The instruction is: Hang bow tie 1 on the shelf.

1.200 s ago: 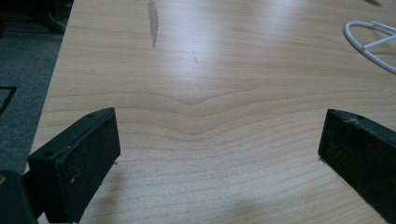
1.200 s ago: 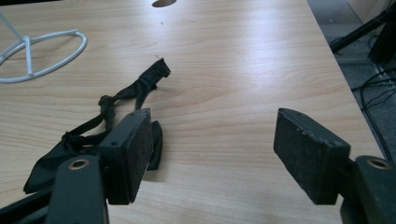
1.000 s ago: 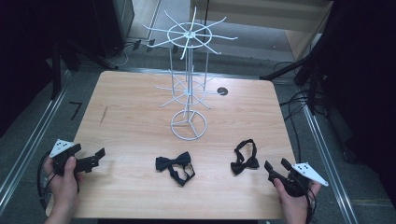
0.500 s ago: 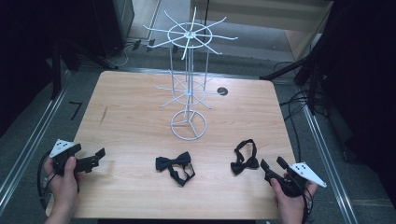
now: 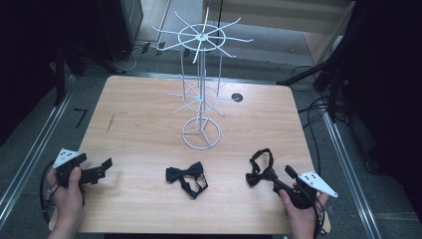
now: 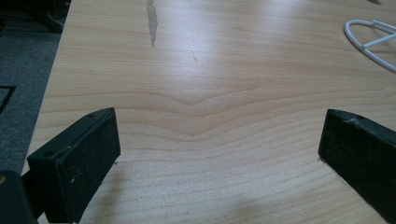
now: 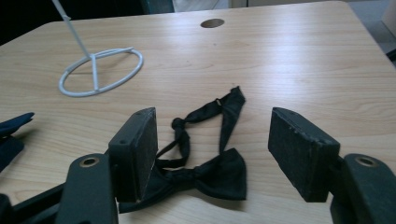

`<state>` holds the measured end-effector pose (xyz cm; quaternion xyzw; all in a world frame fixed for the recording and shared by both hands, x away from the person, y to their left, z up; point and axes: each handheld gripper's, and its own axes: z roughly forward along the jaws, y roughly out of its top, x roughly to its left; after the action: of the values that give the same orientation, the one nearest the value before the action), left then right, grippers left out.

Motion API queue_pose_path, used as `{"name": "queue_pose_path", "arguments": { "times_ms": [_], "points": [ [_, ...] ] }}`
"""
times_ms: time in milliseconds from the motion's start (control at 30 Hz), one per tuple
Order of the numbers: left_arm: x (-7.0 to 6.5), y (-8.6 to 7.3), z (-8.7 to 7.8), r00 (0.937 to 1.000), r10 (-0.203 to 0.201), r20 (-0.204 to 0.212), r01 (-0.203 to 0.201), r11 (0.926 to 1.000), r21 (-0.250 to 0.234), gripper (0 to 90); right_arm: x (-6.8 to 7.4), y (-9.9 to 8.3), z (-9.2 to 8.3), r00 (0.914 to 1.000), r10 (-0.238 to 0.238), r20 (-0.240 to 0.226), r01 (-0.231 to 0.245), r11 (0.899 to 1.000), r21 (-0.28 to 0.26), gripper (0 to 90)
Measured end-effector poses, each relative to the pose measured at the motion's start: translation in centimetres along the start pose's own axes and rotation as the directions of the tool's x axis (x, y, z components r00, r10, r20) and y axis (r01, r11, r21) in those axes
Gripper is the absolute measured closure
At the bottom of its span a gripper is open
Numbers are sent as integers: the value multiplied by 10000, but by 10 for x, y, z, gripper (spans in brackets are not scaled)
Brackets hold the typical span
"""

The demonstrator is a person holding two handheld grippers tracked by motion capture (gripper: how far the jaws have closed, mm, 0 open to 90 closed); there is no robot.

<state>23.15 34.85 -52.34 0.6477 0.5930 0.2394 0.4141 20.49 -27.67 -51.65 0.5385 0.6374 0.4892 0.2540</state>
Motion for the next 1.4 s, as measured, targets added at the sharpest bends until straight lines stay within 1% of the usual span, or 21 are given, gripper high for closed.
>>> {"name": "queue_pose_path", "arguments": {
  "times_ms": [33,67,100,133,267,300,333,467,567,600,633,667,767,867,900,933,967,1000,1100,1233,1400],
  "points": [
    [0,0,0,10000,-5,2,5,10000,-2,0,5,0,2,9999,-41,-103,41,10000,41,342],
    [0,0,0,10000,-5,2,5,10000,-2,0,5,0,2,9999,-41,-103,41,10000,41,342],
    [0,0,0,10000,0,3,0,10000,0,0,10,0,4,9997,-90,-211,91,9999,57,345],
    [0,0,0,10000,0,4,0,10000,1,0,10,0,4,9997,-90,-211,91,9999,57,345],
    [0,0,0,10000,7,4,-7,10000,13,0,20,0,7,9989,-198,-415,202,9998,93,351],
    [0,0,0,10000,10,4,-10,10000,11,0,20,0,7,9989,-198,-415,202,9998,93,351],
    [0,0,0,10000,12,0,-12,10000,10,0,24,0,8,9983,-217,-542,225,9997,126,354],
    [0,0,0,10000,17,11,-17,10000,15,0,28,0,10,9976,-291,-622,302,9994,156,358],
    [0,0,0,10000,19,7,-19,10000,20,0,34,-1,12,9963,-324,-791,342,9992,213,365],
    [0,0,0,10000,19,7,-19,10000,20,0,34,-1,12,9963,-324,-791,342,9992,213,365],
    [0,0,0,10000,18,1,-18,10000,22,0,37,-2,13,9955,-298,-896,323,9992,255,373],
    [0,0,0,10000,18,1,-18,10000,22,0,37,-2,13,9955,-298,-896,323,9992,255,373],
    [0,0,0,10000,19,16,-20,10000,24,0,44,-3,15,9934,-376,-1087,415,9986,341,399],
    [0,0,0,10000,15,7,-16,10000,29,0,48,-3,17,9926,-460,-1128,508,9979,402,410],
    [0,0,0,10000,5,12,-5,10000,27,0,51,-4,18,9906,-527,-1261,586,9973,437,424],
    [0,0,0,10000,4,12,-4,10000,27,0,51,-4,18,9906,-527,-1261,586,9973,437,424],
    [0,0,0,10000,-9,19,9,10000,26,0,55,-5,20,9895,-579,-1324,652,9966,510,451],
    [0,0,0,10000,-9,19,9,10000,26,0,55,-5,20,9895,-579,-1324,652,9966,510,451],
    [0,0,0,10000,-29,30,29,10000,0,0,63,-7,24,9895,-679,-1275,767,9949,651,468],
    [0,0,0,10000,-39,32,39,10000,0,0,70,-9,27,9893,-906,-1146,994,9923,739,484],
    [1,0,0,10000,-45,31,45,10000,-1,0,74,-10,29,9869,-1010,-1256,1105,9913,715,508]
  ]
}}
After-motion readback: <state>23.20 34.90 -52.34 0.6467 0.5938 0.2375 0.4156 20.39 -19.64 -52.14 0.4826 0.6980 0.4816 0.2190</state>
